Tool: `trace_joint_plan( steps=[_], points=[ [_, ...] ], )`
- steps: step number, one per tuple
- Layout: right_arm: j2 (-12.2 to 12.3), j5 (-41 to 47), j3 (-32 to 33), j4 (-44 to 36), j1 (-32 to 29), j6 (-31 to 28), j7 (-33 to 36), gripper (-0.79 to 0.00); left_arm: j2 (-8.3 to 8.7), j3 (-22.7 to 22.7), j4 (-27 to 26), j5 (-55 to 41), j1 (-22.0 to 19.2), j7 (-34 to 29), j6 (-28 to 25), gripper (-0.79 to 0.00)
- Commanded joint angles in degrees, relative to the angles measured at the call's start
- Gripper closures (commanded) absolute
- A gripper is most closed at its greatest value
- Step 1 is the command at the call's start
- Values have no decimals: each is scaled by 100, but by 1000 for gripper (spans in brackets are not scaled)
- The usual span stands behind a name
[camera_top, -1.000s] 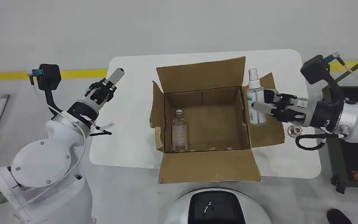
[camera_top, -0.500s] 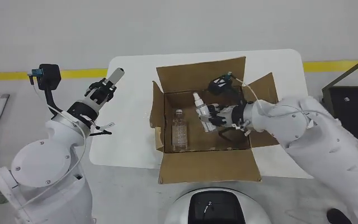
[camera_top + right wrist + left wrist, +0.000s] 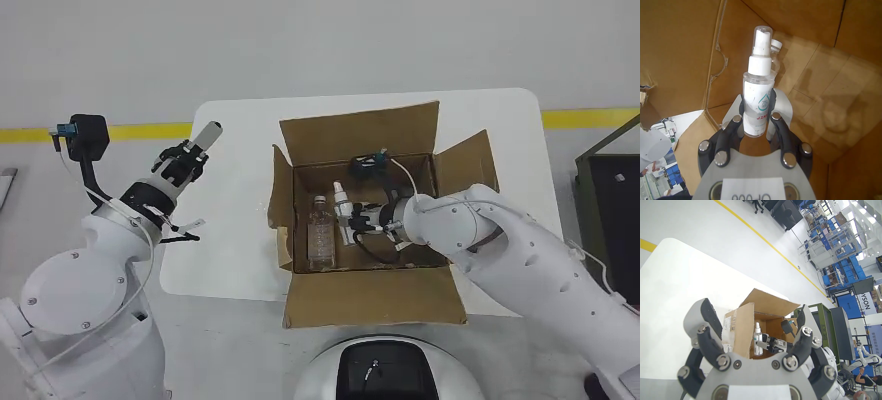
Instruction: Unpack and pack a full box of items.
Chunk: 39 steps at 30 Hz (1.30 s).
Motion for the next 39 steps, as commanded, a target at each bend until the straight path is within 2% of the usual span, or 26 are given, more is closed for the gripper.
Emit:
trace_joint_plan(
  steps=[1,7,13,18,29,31,33,39],
  points=[
    [0,0,0,0,0,0,0,0,0,0,0,0,0,0,0,-785],
    [-2,21,3,15,-28,-5,-37,0,0,0,0,0,0,0,0,-785],
    [-197,842,-127,647,-414,81,-1074,0,0,0,0,0,0,0,0,-785],
    [-432,1247,-392,1228,-285,279,-1604,0,0,0,0,0,0,0,0,-785],
    [-810,1034,-977,1906,176,758,-1749,-3,0,0,0,0,0,0,0,-785],
    [-857,1011,-1021,1977,211,800,-1750,-120,0,0,0,0,0,0,0,-785],
    [-895,1006,-1038,2016,222,818,-1766,-182,0,0,0,0,0,0,0,-785],
    [-954,927,-1009,2058,217,860,-1742,-228,0,0,0,0,0,0,0,-785]
  ],
)
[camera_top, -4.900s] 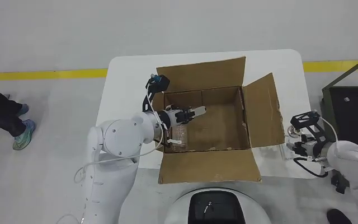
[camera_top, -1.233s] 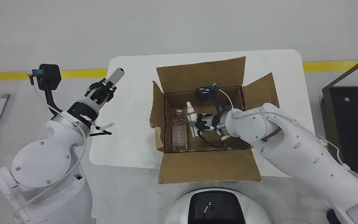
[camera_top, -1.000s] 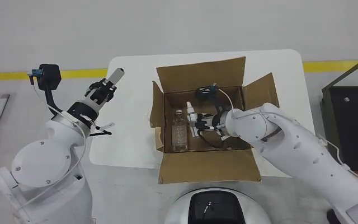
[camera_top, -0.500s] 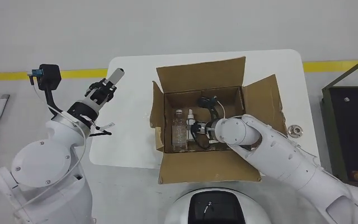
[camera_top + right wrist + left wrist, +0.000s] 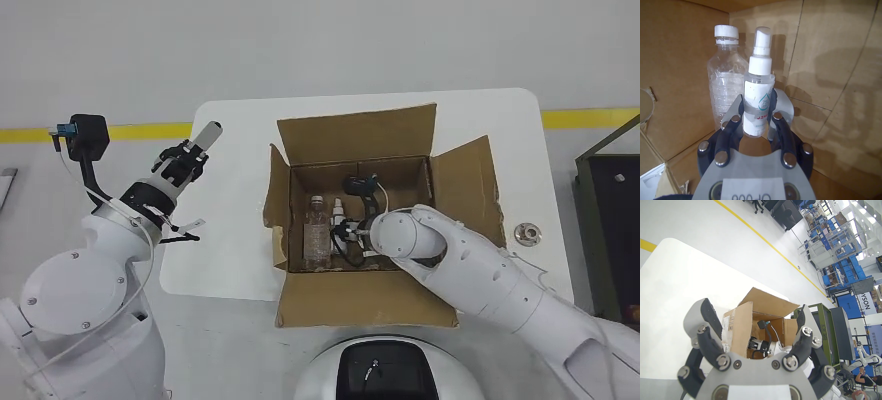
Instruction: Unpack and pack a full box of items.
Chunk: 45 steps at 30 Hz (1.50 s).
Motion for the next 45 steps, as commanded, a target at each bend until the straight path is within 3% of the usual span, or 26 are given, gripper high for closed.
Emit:
trace_joint_plan(
  steps=[1,10,14,18,21,22,23,24,29,32,35,45],
  points=[
    [-9,-31,22,-18,-16,15,11,-246,0,0,0,0,0,0,0,-785],
    [65,-340,305,-482,-252,204,70,-394,0,0,0,0,0,0,0,-785],
    [193,-564,653,-1110,-504,311,92,-517,0,0,0,0,0,0,0,-785],
    [420,-890,1351,-2325,-1027,337,20,-483,0,0,0,0,0,0,0,-785],
    [638,-1400,2112,-3499,-1650,288,-89,-332,0,0,0,0,0,0,0,-785],
    [706,-1582,2384,-3891,-1886,275,-109,-225,0,0,0,0,0,0,0,-785],
    [766,-1742,2649,-4263,-2152,280,-131,-175,0,0,0,0,0,0,0,-785],
    [822,-1925,2921,-4644,-2413,267,-183,0,0,0,0,0,0,0,0,-785],
    [1016,-2718,4084,-5887,-3720,-12,-361,0,0,0,0,0,0,0,0,-785],
    [1056,-2893,4580,-5887,-4263,-352,-692,0,0,0,0,0,0,0,0,-785],
    [1032,-2297,4980,-5887,-4809,-662,-1153,0,0,0,0,0,0,0,0,-785],
    [1032,-2297,4980,-5887,-4809,-662,-1153,0,0,0,0,0,0,0,0,-785]
  ],
)
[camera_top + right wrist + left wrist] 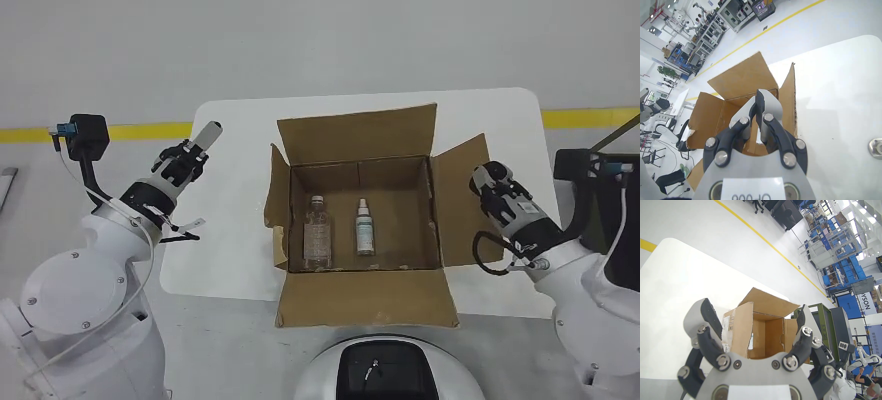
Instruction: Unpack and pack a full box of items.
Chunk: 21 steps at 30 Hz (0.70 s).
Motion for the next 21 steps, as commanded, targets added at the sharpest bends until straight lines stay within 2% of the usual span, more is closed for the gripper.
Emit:
trace_joint_plan(
  steps=[1,7,12,18,21],
  points=[
    [0,0,0,0,0,0,0,0,0,0,0,0,0,0,0,-785],
    [5,-133,69,47,-22,-166,-122,0,0,0,0,0,0,0,0,-785],
    [46,-443,859,368,195,-450,-272,0,0,0,0,0,0,0,0,-785],
    [173,-1047,1922,1267,645,-1275,49,0,0,0,0,0,0,0,0,-785],
    [272,-1790,2252,1651,667,-2132,289,0,0,0,0,0,0,0,0,-785]
  ],
)
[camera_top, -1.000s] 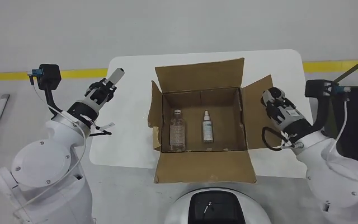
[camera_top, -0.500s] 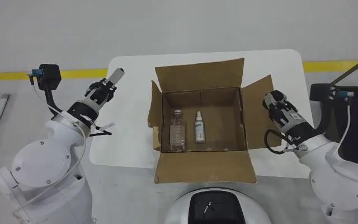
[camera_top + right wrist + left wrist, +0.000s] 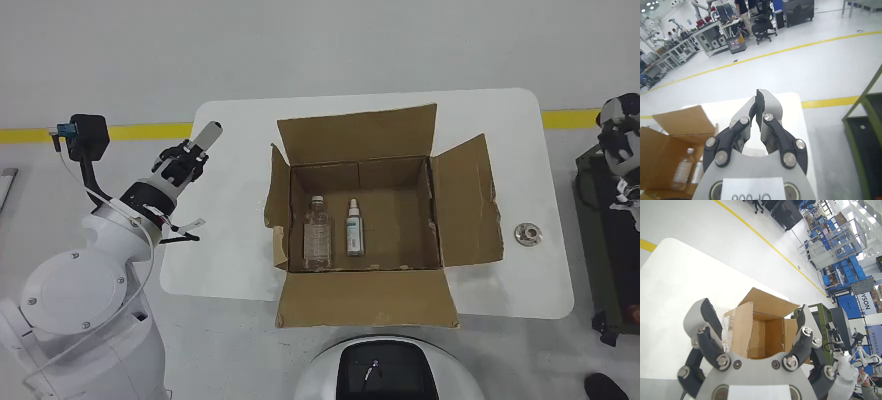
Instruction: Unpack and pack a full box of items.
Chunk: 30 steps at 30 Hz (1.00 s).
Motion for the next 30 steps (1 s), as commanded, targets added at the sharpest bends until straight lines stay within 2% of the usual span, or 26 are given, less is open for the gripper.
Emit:
trace_joint_plan(
  steps=[1,5,6,22,25,29,30],
  points=[
    [66,-611,164,207,-48,-726,95,0,0,0,0,0,0,0,0,-785],
    [190,-1820,329,477,-381,-2295,-4,0,0,0,0,0,0,0,0,-785],
    [203,-1960,355,500,-434,-2449,-51,0,0,0,0,0,0,0,0,-785],
    [204,-1915,278,502,-448,-2565,-93,0,0,0,0,0,0,0,0,-785],
    [259,-1964,106,639,-256,-3093,432,0,0,0,0,0,0,0,0,-785],
    [349,-2014,-250,991,196,-3589,2035,0,0,0,0,0,0,0,0,-785],
    [357,-1782,-347,1063,320,-3631,2378,0,0,0,0,0,0,0,0,-785]
  ],
)
